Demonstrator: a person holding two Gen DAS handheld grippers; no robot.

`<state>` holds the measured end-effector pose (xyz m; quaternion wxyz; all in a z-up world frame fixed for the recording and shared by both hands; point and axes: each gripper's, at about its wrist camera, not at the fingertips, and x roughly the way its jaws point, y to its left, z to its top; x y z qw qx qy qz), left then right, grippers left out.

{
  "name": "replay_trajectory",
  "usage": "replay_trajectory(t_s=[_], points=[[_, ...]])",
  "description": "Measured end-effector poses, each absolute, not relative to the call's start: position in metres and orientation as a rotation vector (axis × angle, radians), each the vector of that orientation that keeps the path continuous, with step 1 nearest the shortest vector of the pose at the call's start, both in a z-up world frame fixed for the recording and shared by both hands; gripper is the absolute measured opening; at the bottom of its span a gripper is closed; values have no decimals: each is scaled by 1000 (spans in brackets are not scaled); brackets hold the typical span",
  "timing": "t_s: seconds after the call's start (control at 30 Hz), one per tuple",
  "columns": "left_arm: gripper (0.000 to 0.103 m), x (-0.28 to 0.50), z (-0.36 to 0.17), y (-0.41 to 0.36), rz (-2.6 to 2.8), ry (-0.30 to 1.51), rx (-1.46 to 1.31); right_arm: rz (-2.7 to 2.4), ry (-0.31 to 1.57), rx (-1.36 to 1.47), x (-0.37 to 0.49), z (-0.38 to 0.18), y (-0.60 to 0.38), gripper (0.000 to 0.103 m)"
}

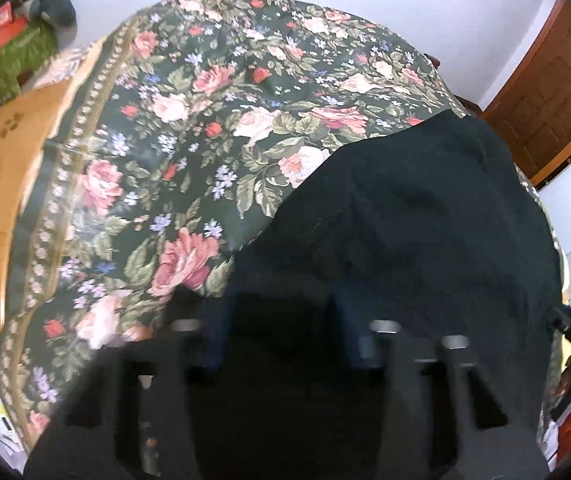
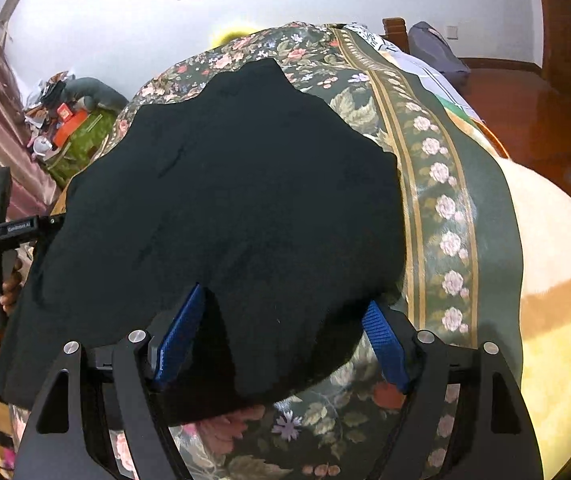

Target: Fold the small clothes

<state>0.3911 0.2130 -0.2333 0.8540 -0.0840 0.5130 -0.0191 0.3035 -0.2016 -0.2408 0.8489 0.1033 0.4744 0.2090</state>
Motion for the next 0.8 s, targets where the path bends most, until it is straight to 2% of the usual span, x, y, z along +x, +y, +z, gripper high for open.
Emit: replay_trajectory(t_s=[0.2,0.43,0.63,0.8], points=[[12,366,-234,210,59,1092,-97,469,1004,232,297,-233,-206,76],[12,290,-240,226,198,1170,-138,533,1005,201,278,-218,-200,76],[11,228,-229,206,168,1189,-160,637,1039,147,256,-212,-173,76],[11,205,-217,182,114,1166,-205,715,1080,174,243,-213,-157,76]])
